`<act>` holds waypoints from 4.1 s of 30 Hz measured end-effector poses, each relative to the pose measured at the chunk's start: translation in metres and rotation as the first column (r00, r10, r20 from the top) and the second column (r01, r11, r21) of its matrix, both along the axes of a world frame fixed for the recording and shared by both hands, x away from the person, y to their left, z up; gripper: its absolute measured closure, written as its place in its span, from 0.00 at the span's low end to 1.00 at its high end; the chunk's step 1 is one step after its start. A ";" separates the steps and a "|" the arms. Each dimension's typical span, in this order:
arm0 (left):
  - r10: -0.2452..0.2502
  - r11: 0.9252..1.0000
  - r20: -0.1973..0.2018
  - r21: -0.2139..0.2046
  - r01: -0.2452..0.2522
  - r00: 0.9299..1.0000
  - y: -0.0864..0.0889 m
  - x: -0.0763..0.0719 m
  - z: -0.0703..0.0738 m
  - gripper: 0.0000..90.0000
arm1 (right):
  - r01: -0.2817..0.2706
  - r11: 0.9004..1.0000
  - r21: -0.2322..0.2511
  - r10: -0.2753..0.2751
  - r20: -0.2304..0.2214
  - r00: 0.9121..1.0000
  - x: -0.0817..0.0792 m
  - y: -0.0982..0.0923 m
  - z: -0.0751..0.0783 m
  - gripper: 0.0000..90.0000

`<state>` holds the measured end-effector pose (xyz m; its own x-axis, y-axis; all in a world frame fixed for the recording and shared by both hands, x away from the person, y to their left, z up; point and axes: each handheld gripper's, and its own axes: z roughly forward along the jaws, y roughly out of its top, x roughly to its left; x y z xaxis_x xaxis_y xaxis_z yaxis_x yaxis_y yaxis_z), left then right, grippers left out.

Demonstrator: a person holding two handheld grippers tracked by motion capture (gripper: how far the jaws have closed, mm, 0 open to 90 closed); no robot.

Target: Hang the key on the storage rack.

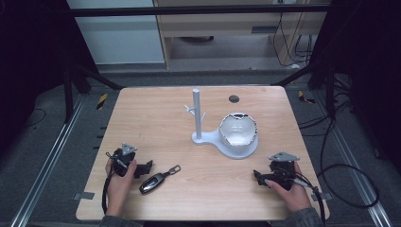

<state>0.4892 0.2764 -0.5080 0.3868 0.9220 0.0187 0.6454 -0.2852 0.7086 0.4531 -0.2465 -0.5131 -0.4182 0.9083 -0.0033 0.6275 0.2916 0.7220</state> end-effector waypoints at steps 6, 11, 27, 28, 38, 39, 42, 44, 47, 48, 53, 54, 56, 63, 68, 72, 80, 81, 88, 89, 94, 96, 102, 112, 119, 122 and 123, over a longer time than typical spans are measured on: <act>-0.027 1.000 -0.013 -0.004 0.027 1.000 -0.001 -0.002 0.003 0.02 | 0.000 1.000 0.000 0.000 0.000 1.000 0.000 0.000 0.000 0.01; -0.029 0.994 0.041 -0.101 0.033 0.999 -0.004 -0.010 0.015 0.05 | 0.000 1.000 0.000 0.000 0.000 1.000 0.000 0.000 0.000 0.00; -0.184 0.981 0.018 -0.058 0.185 0.983 -0.046 -0.033 0.061 0.04 | 0.001 1.000 0.000 -0.001 -0.001 1.000 -0.001 -0.001 0.000 0.01; -0.193 0.981 -0.014 -0.035 0.193 0.981 -0.051 -0.031 0.064 0.04 | 0.001 1.000 0.000 -0.001 -0.001 1.000 -0.002 -0.001 0.000 0.01; -0.278 0.943 -0.219 0.125 0.309 0.935 -0.085 -0.019 0.070 0.04 | 0.000 1.000 0.000 0.000 0.000 1.000 -0.003 -0.002 0.000 0.01; -0.284 0.939 -0.247 0.122 0.320 0.927 -0.087 -0.018 0.070 0.04 | 0.001 1.000 0.000 -0.001 0.000 1.000 -0.003 -0.002 0.000 0.01; -0.291 0.931 -0.288 0.134 0.339 0.912 -0.093 -0.017 0.071 0.04 | 0.000 1.000 0.000 0.000 0.000 1.000 -0.003 -0.002 0.000 0.01; -0.293 0.929 -0.299 0.135 0.344 0.908 -0.094 -0.016 0.072 0.04 | 0.000 1.000 0.000 0.000 0.000 1.000 -0.003 -0.002 0.000 0.01; -0.304 0.912 -0.349 0.162 0.376 0.887 -0.102 -0.014 0.074 0.04 | 0.000 1.000 0.000 0.000 0.000 1.000 -0.003 -0.002 0.000 0.01; -0.305 0.910 -0.352 0.166 0.379 0.885 -0.105 -0.014 0.075 0.04 | 0.000 1.000 0.000 0.000 0.000 1.000 -0.003 -0.001 0.000 0.01; -0.313 0.903 -0.359 0.174 0.393 0.879 -0.112 -0.011 0.080 0.05 | 0.001 1.000 0.000 -0.001 0.000 1.000 -0.003 -0.001 0.000 0.01; -0.314 0.901 -0.366 0.176 0.397 0.876 -0.113 -0.010 0.080 0.05 | 0.000 1.000 0.000 0.000 0.000 1.000 -0.003 -0.001 0.000 0.01; -0.312 0.901 -0.372 0.176 0.397 0.874 -0.114 -0.010 0.080 0.05 | 0.000 1.000 -0.001 0.000 0.000 1.000 -0.003 -0.002 0.000 0.01; -0.294 0.896 -0.413 0.195 0.400 0.862 -0.121 -0.004 0.078 0.07 | 0.000 1.000 0.000 0.000 0.000 1.000 -0.003 -0.002 0.000 0.01; -0.292 0.888 -0.433 0.209 0.410 0.853 -0.123 -0.002 0.078 0.09 | 0.000 1.000 0.000 0.000 -0.001 1.000 -0.003 -0.001 0.000 0.01; -0.286 0.883 -0.456 0.216 0.417 0.843 -0.124 0.001 0.076 0.13 | 0.000 1.000 0.000 0.000 0.000 1.000 -0.003 -0.002 0.000 0.01; -0.282 0.877 -0.490 0.217 0.429 0.825 -0.122 0.006 0.069 0.28 | 0.000 1.000 0.000 0.000 0.000 1.000 -0.003 -0.002 0.000 0.01; -0.283 0.874 -0.497 0.219 0.435 0.820 -0.122 0.006 0.068 0.31 | 0.000 1.000 0.000 0.000 0.000 1.000 -0.003 -0.002 0.000 0.01; -0.309 0.843 -0.535 0.228 0.487 0.786 -0.120 0.008 0.062 0.48 | 0.000 1.000 0.000 0.000 0.000 1.000 -0.003 -0.002 0.000 0.01; -0.307 0.841 -0.541 0.231 0.489 0.783 -0.120 0.009 0.061 0.50 | 0.000 1.000 0.000 0.000 -0.001 1.000 -0.003 -0.002 0.000 0.01; -0.305 0.840 -0.551 0.228 0.492 0.777 -0.119 0.012 0.057 0.55 | 0.000 1.000 0.000 0.000 0.000 1.000 -0.003 -0.002 0.000 0.01; -0.310 0.837 -0.553 0.226 0.497 0.774 -0.120 0.014 0.056 0.58 | 0.000 1.000 0.000 0.000 0.000 1.000 -0.003 -0.002 0.000 0.01; -0.314 0.830 -0.568 0.225 0.511 0.761 -0.122 0.016 0.052 0.65 | 0.000 1.000 0.000 0.000 -0.001 1.000 -0.003 -0.002 0.000 0.01; -0.319 0.828 -0.578 0.217 0.518 0.751 -0.120 0.017 0.050 0.72 | 0.000 1.000 0.000 0.000 -0.001 1.000 -0.003 -0.002 0.000 0.01; -0.326 0.821 -0.587 0.213 0.530 0.741 -0.120 0.018 0.050 0.77 | 0.000 1.000 0.000 0.000 0.000 1.000 -0.003 -0.002 0.000 0.01; -0.326 0.822 -0.586 0.213 0.529 0.742 -0.120 0.018 0.049 0.80 | 0.000 1.000 0.000 0.000 0.000 1.000 -0.003 -0.002 0.000 0.01; -0.326 0.822 -0.586 0.212 0.529 0.741 -0.120 0.018 0.049 0.81 | 0.000 1.000 0.000 0.000 0.000 1.000 -0.003 -0.002 0.000 0.01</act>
<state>0.5071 0.1560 -0.4588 0.7824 0.6225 -0.0167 0.6200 -0.7761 0.1151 0.4502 -0.2480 -0.5132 -0.4186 0.9081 -0.0032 0.6277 0.2919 0.7217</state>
